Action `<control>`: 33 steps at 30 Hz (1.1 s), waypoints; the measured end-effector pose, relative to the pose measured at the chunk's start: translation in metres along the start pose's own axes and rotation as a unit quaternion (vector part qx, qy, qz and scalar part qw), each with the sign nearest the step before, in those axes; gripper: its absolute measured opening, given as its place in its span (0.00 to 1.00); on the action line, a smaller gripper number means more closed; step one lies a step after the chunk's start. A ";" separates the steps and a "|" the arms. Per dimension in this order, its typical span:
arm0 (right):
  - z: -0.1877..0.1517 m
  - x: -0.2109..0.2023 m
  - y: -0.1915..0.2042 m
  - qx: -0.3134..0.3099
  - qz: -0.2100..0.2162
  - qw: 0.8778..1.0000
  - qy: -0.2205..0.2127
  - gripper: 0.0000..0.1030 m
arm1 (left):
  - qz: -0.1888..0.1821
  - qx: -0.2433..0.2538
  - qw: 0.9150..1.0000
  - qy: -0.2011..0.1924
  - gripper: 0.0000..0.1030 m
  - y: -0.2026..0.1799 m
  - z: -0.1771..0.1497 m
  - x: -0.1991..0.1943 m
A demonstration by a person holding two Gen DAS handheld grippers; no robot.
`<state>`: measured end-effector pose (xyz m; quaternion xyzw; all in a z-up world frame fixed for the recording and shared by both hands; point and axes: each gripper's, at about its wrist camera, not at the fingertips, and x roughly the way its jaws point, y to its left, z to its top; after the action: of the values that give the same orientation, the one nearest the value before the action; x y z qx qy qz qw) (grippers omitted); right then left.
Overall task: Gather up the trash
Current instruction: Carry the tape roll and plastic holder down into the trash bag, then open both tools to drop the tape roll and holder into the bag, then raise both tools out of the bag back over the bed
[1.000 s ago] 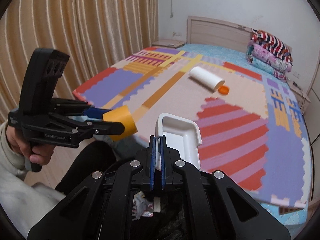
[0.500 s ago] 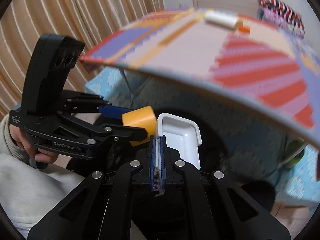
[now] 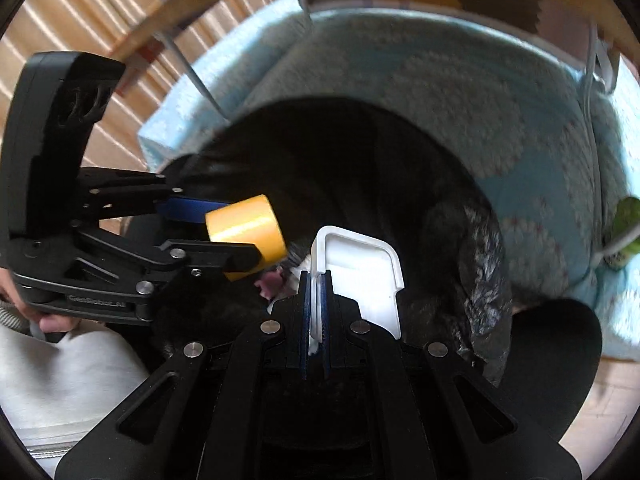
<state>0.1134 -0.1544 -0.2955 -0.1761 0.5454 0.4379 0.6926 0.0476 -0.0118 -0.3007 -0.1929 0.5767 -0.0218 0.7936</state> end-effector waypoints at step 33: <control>0.012 -0.071 0.013 -0.020 -0.018 0.996 -0.083 0.32 | -0.007 0.056 0.990 -0.128 0.53 -0.040 0.012 -0.097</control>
<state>0.1087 -0.1682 -0.2238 -0.1631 0.4740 0.4495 0.7394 0.0340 -0.0198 -0.1961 -0.1533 0.4670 -0.0353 0.8702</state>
